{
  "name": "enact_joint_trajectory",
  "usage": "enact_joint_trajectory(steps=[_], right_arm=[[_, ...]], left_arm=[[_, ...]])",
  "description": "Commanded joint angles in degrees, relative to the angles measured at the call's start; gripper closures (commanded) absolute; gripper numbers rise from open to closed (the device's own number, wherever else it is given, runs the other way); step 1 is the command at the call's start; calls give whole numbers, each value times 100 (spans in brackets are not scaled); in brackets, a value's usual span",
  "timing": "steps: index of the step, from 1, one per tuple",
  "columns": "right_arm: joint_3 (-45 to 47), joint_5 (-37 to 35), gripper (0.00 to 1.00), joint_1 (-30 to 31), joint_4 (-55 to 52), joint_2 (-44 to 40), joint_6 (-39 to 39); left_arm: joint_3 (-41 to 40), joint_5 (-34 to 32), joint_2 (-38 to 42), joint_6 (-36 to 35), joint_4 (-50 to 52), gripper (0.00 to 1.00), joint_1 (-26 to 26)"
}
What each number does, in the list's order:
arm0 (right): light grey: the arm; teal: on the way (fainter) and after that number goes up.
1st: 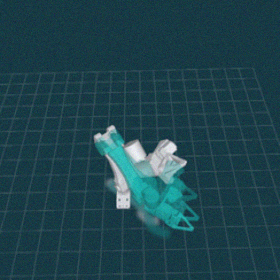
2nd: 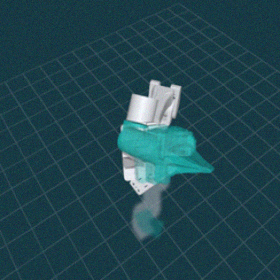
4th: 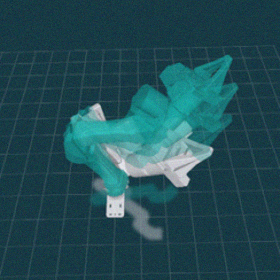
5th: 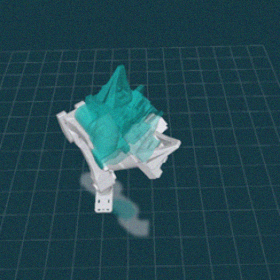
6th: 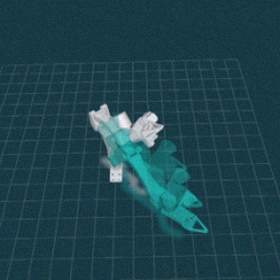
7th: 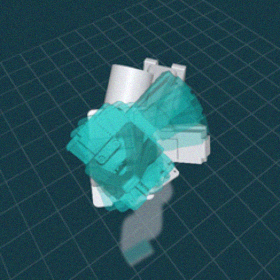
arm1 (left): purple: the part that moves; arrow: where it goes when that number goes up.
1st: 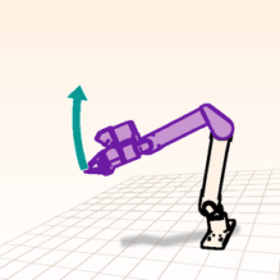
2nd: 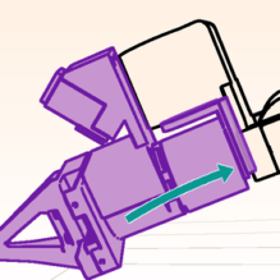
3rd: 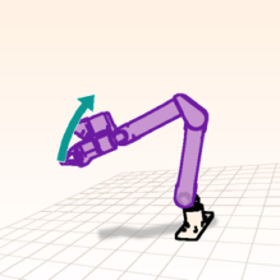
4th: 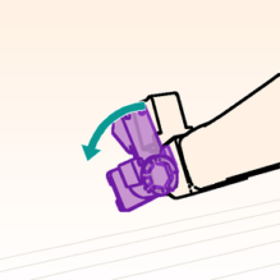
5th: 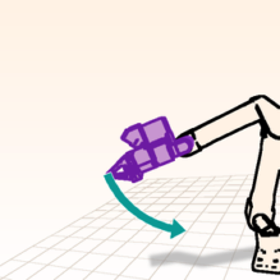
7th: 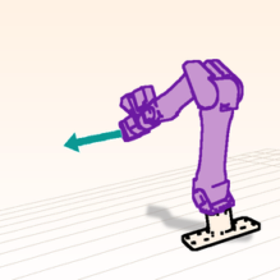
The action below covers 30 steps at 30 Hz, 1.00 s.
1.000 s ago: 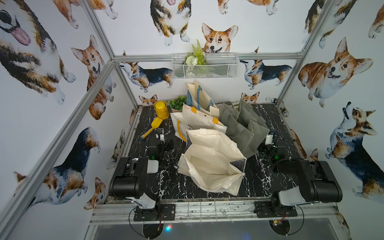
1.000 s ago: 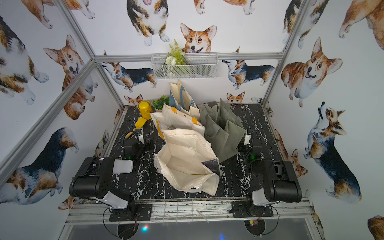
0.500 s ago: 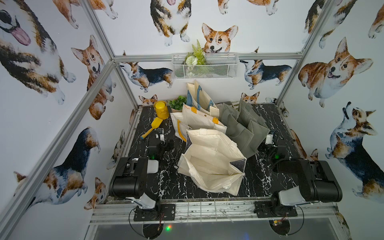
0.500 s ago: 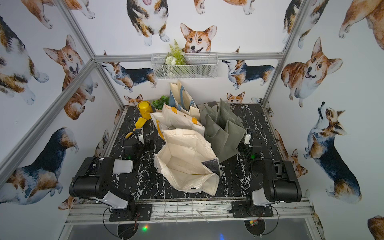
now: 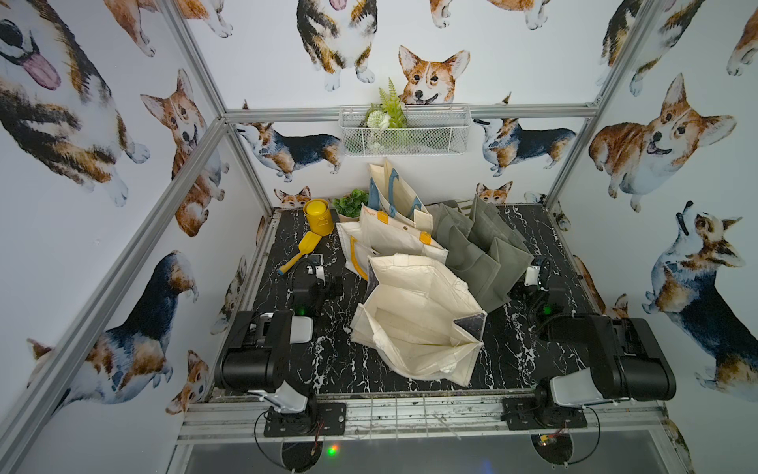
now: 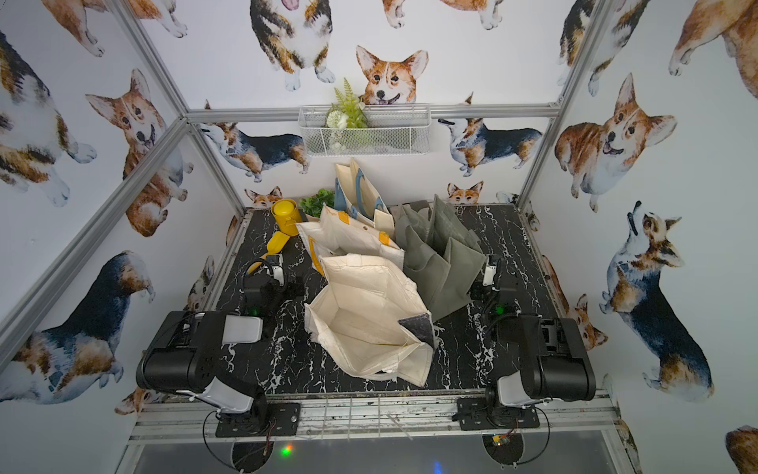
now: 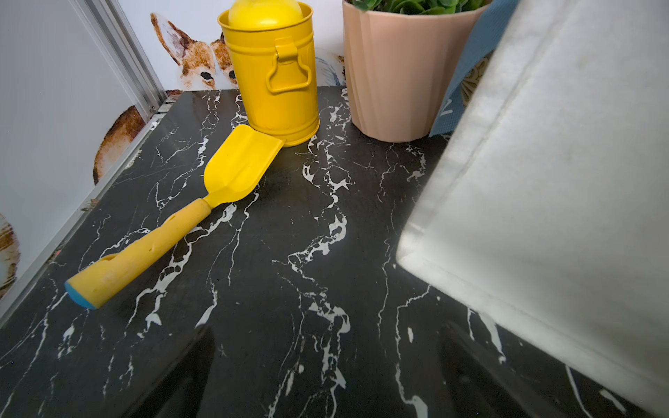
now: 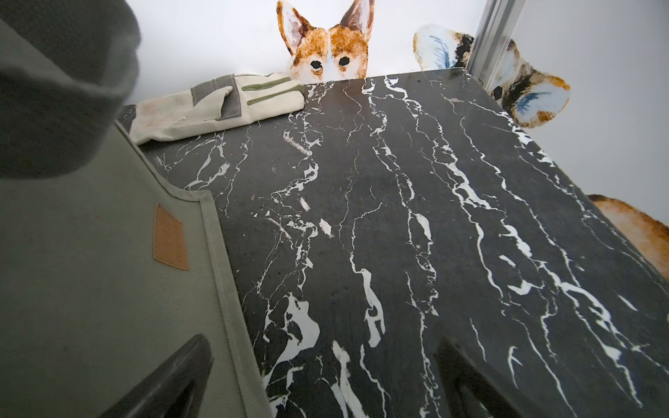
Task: Put away the canvas bag
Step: Press the canvas bag at the center of the board.
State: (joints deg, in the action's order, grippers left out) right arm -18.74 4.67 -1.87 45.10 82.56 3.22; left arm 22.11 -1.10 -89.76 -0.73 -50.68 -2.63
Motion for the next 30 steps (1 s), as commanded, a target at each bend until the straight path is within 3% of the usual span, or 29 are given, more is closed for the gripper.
enact_joint_trajectory(steps=[1, 24, 27, 30], right_arm=[[70, 176, 0, 11, 156, -149, -32], [-25, 177, 0, 11, 198, 36, -32], [3, 142, 0, 11, -2, -367, -20], [-240, -115, 0, 11, -1205, -1313, 90]], left_arm=[[-52, 72, 37, -61, -231, 4, 13], [27, 31, 18, -37, -132, 8, 13], [-35, -68, 325, 1, -38, 8, 9], [-41, -333, 1125, 86, 677, 6, 31]])
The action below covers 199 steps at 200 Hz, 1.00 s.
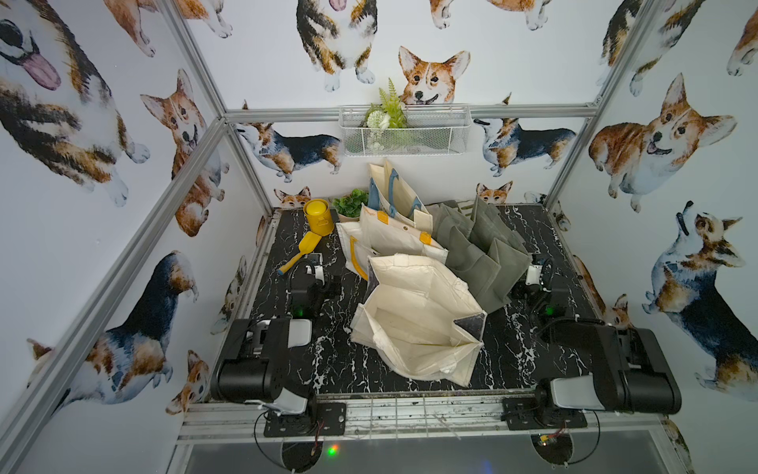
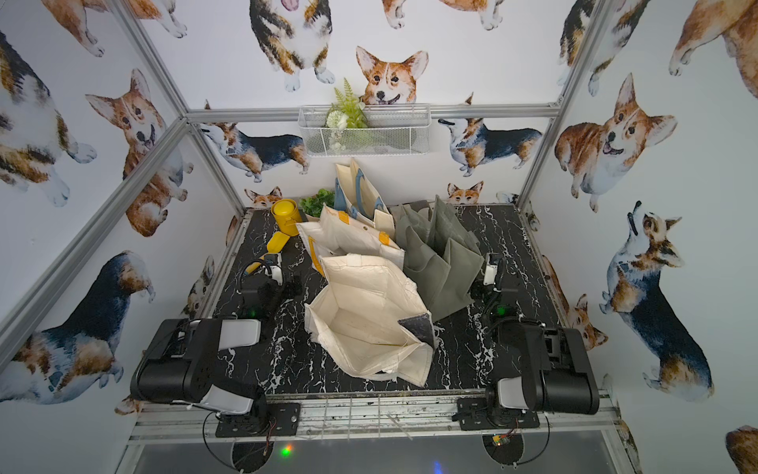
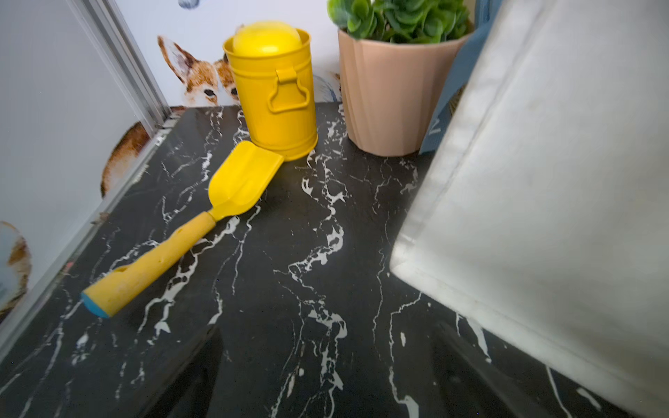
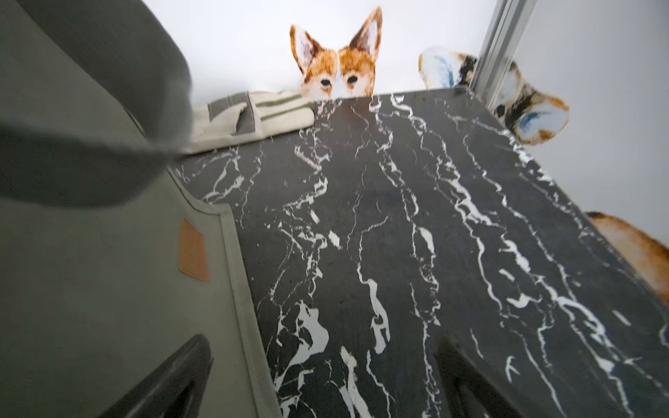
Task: Put away the canvas bag
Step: Press the canvas bag at the center of the board.
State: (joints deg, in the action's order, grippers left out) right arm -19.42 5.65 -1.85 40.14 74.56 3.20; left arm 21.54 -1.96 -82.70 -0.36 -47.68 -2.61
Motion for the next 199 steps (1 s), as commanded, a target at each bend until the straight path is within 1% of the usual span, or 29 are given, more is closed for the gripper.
enact_joint_trajectory(steps=[1, 18, 31, 49, 65, 81, 105, 121, 132, 142, 155, 178, 199], right_arm=[[-339, -284, 0, 9, -1251, -880, 115], [-869, -152, 0, 8, -2757, -1692, 31], [-1204, -143, 0, 9, -3659, -2168, 24], [-1630, -423, 0, 0, -4721, -2708, 92], [-2081, -381, 0, 0, -5599, -3064, 90], [-2680, 31, 0, 0, -6507, -3236, 61], [-3674, 524, 0, 0, -7777, -3177, 53], [-4238, 698, 0, 0, -8477, -3079, 39], [-4598, 942, 0, 0, -8888, -2998, 5], [-4895, 1216, 1, 0, -9200, -2923, 5], [-5212, 1685, 3, 13, -9505, -2837, 24], [-5635, 2187, 7, 178, -9808, -2789, 183], [-5826, 2585, 9, 503, -10117, -2766, 225]], left_arm=[[102, -298, 776, -3, 842, 4, 24], [451, -595, 1560, -206, 2231, 2, 47], [670, -781, 2102, -282, 2987, 0, 92], [994, -599, 2807, -307, 3810, 0, 139], [1361, 27, 3321, -315, 4457, 0, 142], [1799, 852, 3642, -363, 5018, 0, 138], [2613, 1954, 3782, -473, 6073, 0, 143], [3192, 2668, 3804, -514, 6680, 2, 125], [3473, 3029, 3813, -570, 7051, 3, 50], [3736, 3148, 3792, -699, 7437, 4, -171], [4126, 3053, 3666, -922, 8006, 5, -629], [4854, 2605, 3210, -1207, 8939, 6, -1731], [5434, 2179, 2812, -1364, 9424, 6, -2647]])
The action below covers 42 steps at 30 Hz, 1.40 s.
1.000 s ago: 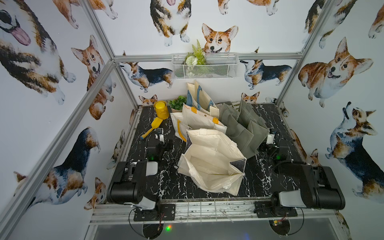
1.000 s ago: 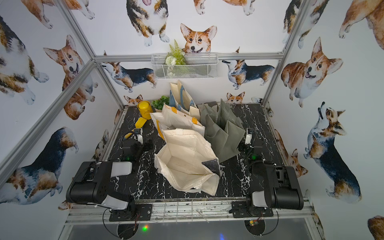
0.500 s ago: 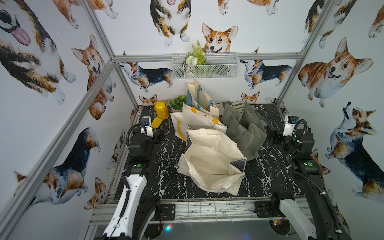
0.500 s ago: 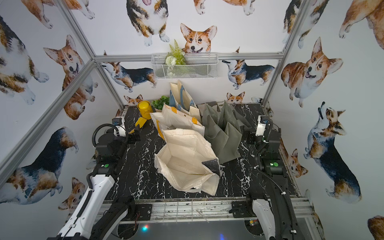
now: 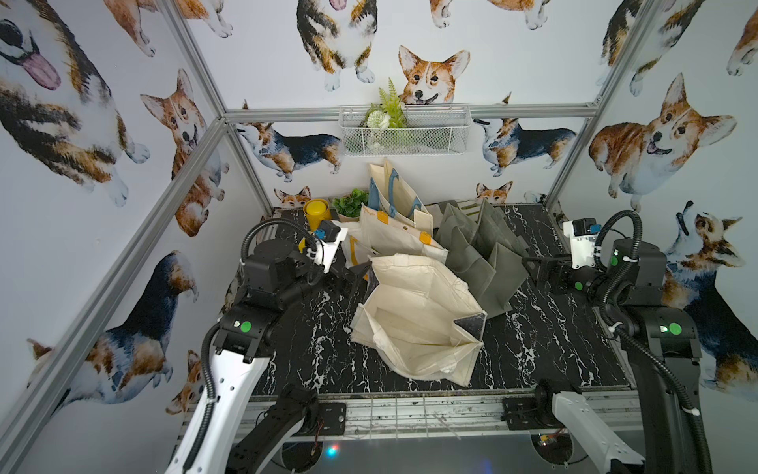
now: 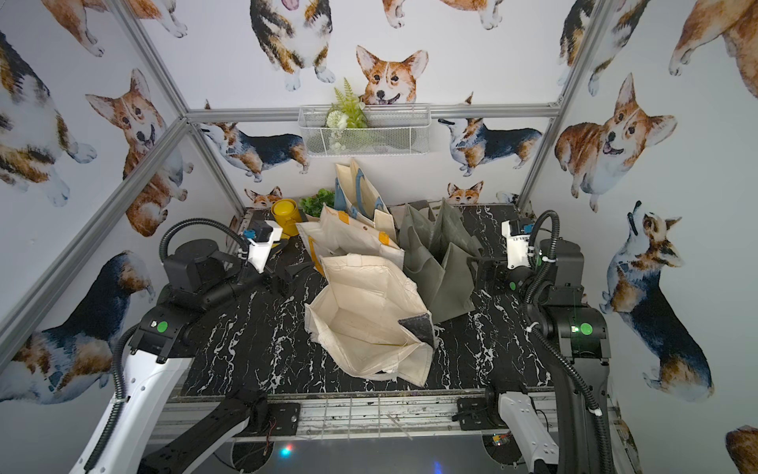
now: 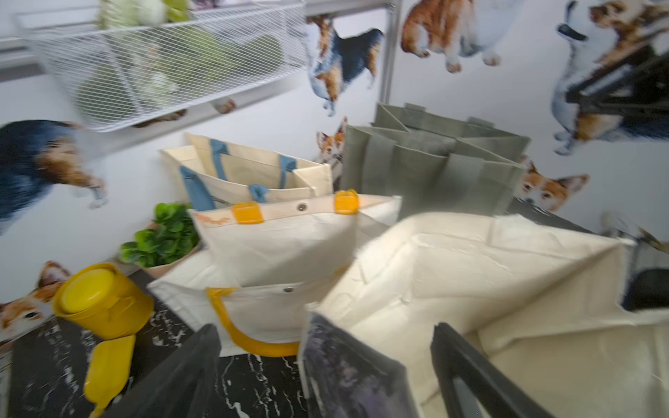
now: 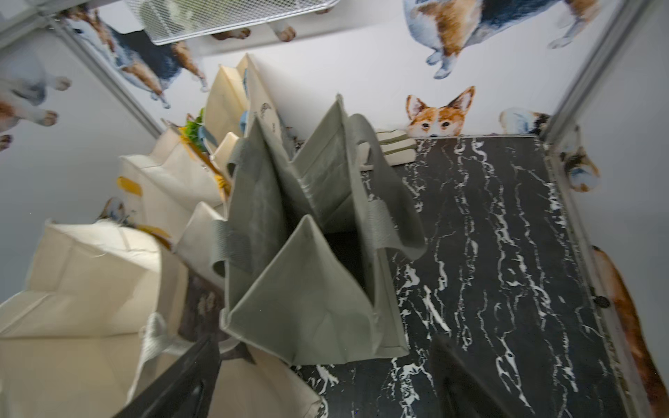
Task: Put away the canvas bag
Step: Press the canvas bag at the center of the board.
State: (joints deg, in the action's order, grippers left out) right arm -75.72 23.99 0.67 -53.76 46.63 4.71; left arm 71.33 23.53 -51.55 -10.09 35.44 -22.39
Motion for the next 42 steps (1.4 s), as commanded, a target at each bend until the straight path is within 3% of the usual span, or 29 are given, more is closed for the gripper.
enact_joint_trajectory(steps=[1, 5, 8, 13, 16, 26, 30, 36, 42], right_arm=[[-201, 763, 9, 268, -761, 33, 69], [-259, 941, 13, 916, -1343, 29, 75], [45, 974, 13, 1225, -1291, -345, 256], [1021, 1687, 12, 1278, -518, -1213, 767], [1236, 1626, 11, 1287, -637, -1436, 416], [1503, 2157, 12, 1319, -143, -1209, 242], [1516, 1832, 14, 1834, -3, -937, 287], [1337, 29, 19, 3593, 99, -302, -11], [1478, 295, 36, 3642, 761, 58, 129]], left_arm=[[493, -395, -320, -399, 1135, 6, -713], [1304, -832, -990, -645, 1836, 6, -1588], [1755, -792, -1428, -734, 2116, 7, -1946], [2271, -286, -1907, -668, 2131, 6, -2175], [2585, -112, -2189, -647, 2283, 7, -2374], [3171, 448, -2652, -611, 2564, 4, -2480], [3217, 468, -2827, -626, 2658, 4, -2480], [3297, 513, -2974, -608, 2948, 7, -2547], [3040, -425, -2884, -942, 3742, 9, -3111]])
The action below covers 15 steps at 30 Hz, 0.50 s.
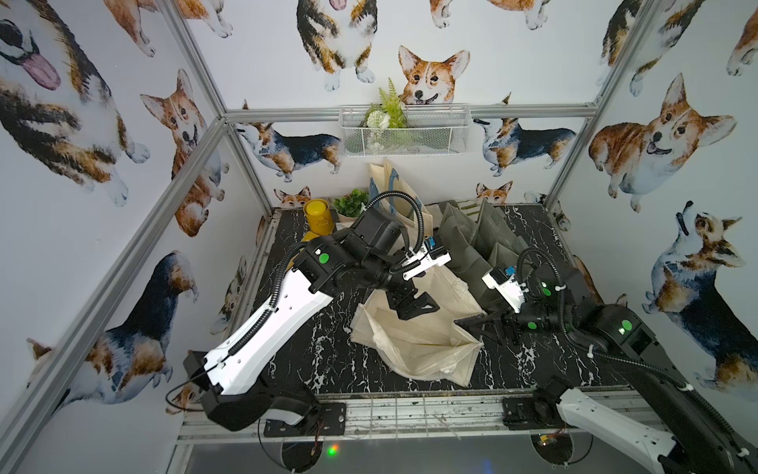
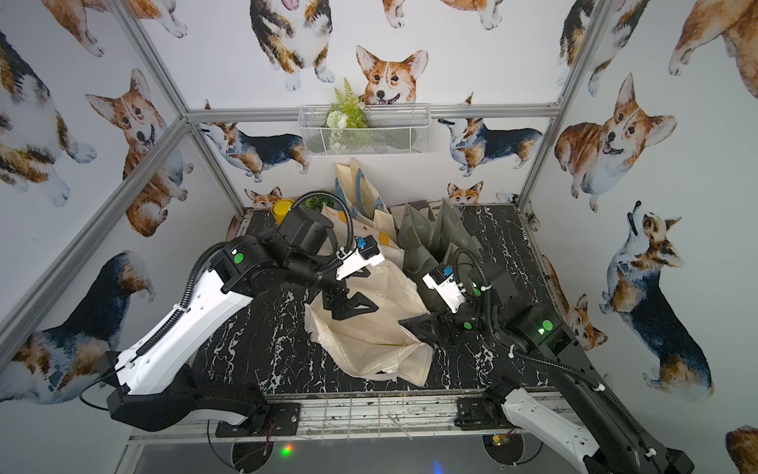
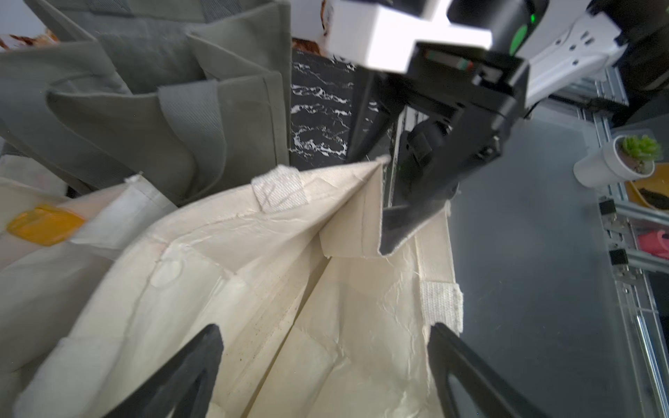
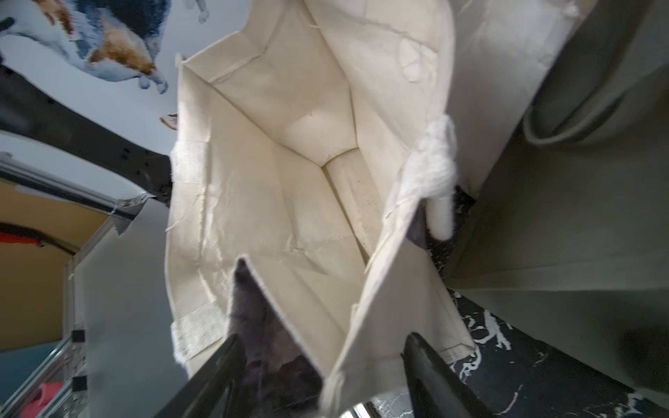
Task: Put away the canvas bag
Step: Press the canvas bag at the center of the board.
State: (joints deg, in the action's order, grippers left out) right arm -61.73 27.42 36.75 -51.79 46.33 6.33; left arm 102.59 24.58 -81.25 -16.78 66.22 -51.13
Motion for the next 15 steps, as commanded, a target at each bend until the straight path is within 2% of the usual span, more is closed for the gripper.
enact_joint_trajectory(steps=[1, 4, 7, 10, 15], right_arm=[[124, 115, 36, 34, 710, 140, -20], [176, 264, 52, 34, 881, 313, -59], [147, 327, 63, 34, 899, 514, -178], [82, 406, 77, 38, 972, 688, -198], [89, 595, 80, 34, 1192, 764, -41]], left_arm=[[-58, -620, 134, -242, 810, 9, -310], [-57, -838, 334, -171, 1082, 10, -412], [-186, -1090, 531, -143, 1282, 11, -638], [-387, -1381, 724, -155, 1418, 13, -1025], [-750, -2404, 986, -455, 1593, 14, -1977]])
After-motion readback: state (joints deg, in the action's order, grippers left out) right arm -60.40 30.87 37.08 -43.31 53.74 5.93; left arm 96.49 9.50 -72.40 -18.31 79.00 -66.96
